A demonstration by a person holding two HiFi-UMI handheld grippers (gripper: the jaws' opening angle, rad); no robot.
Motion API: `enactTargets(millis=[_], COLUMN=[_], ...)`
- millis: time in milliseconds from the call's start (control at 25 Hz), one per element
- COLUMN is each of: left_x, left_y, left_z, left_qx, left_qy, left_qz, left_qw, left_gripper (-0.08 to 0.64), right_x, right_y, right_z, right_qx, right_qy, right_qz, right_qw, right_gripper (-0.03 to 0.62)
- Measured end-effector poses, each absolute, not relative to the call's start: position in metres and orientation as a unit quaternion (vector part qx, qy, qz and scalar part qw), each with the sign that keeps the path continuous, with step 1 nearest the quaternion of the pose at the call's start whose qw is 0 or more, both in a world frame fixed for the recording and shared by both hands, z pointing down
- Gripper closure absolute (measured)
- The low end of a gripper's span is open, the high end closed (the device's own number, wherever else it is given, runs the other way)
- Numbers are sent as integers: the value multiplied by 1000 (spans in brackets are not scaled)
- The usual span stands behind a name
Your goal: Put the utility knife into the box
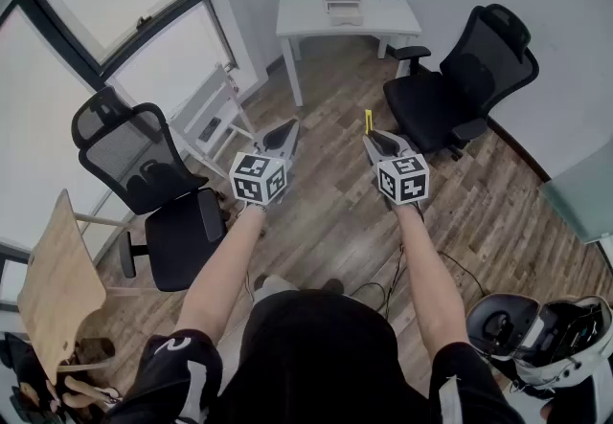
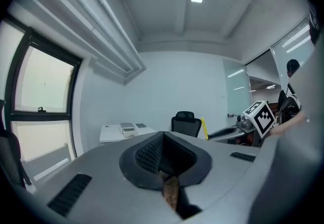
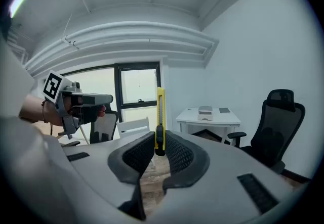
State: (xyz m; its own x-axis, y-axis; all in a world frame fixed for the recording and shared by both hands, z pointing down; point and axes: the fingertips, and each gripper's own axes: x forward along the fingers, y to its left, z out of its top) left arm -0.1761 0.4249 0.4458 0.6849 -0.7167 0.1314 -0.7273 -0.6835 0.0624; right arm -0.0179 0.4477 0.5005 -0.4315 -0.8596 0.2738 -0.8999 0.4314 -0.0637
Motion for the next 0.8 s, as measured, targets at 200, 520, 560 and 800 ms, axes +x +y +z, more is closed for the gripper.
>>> enactTargets(millis=[200, 520, 560, 800], left_x=[-166, -153, -151, -139], left_y=[426, 419, 417, 384], left_z=[448, 452, 453, 457], left_qx=[918, 923, 924, 929], left_qy=[-389, -374, -372, -361], left_qz=[56, 70, 71, 68], left_qw=[54, 52, 53, 53], left_gripper=[535, 534, 534, 534], right_x=[-9, -1, -1, 8], right_y=[448, 439, 437, 410], right_z=[501, 502, 503, 510], right_qx=[526, 535, 536, 542], right_qy=[-839, -833, -832, -827], right_qz=[103, 111, 112, 115], right_qw=[99, 87, 88, 99], right_gripper=[515, 515, 515, 515])
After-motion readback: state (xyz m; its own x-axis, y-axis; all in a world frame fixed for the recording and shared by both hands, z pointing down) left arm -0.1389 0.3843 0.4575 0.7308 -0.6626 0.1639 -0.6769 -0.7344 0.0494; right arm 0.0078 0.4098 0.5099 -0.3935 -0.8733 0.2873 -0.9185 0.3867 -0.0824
